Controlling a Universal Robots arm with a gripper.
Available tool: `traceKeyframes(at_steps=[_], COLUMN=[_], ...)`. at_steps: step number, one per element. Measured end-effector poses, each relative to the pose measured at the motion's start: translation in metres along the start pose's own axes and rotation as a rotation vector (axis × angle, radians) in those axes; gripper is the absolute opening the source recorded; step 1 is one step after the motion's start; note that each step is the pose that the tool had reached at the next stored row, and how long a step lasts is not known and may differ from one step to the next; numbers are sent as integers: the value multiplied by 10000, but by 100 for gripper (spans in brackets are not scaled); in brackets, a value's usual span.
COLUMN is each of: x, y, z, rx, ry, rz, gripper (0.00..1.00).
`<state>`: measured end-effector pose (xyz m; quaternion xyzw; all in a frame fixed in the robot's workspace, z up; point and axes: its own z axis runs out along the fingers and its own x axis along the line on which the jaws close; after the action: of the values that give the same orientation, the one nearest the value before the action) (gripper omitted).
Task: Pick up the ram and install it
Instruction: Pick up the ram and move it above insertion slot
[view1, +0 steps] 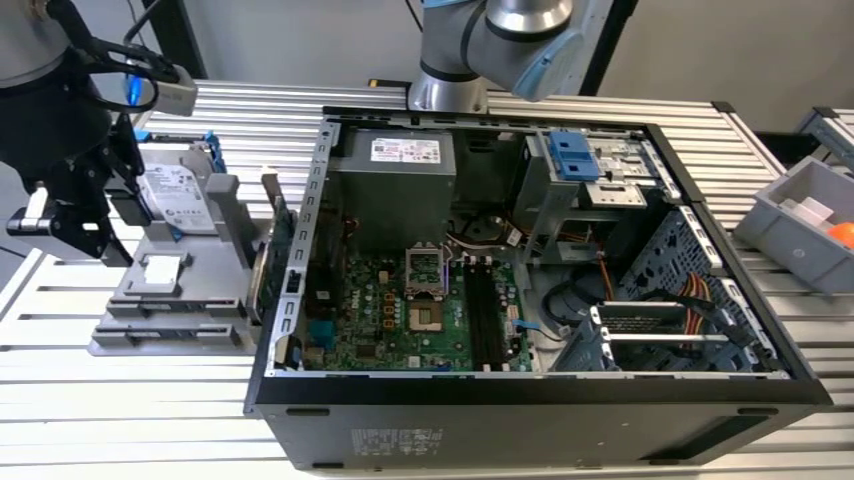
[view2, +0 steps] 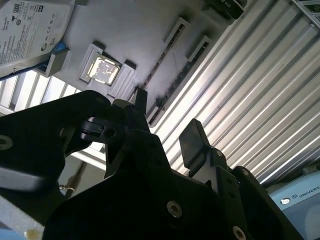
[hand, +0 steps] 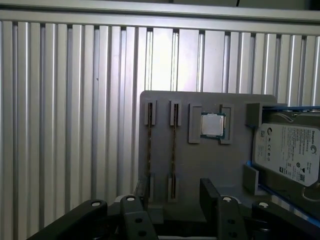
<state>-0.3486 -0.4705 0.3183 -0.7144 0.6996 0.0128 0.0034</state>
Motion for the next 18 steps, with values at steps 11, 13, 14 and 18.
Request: traceKeyframes(at_steps=[11,13,14,18], x=[11,11,11,13], y=[-1,0,0,1], z=[79,105,117,164], rx=[4,3,3,11], ry=[-70,-89,-101,-145], rz=[-2,0,0,-2], gripper=[100,100,100,100])
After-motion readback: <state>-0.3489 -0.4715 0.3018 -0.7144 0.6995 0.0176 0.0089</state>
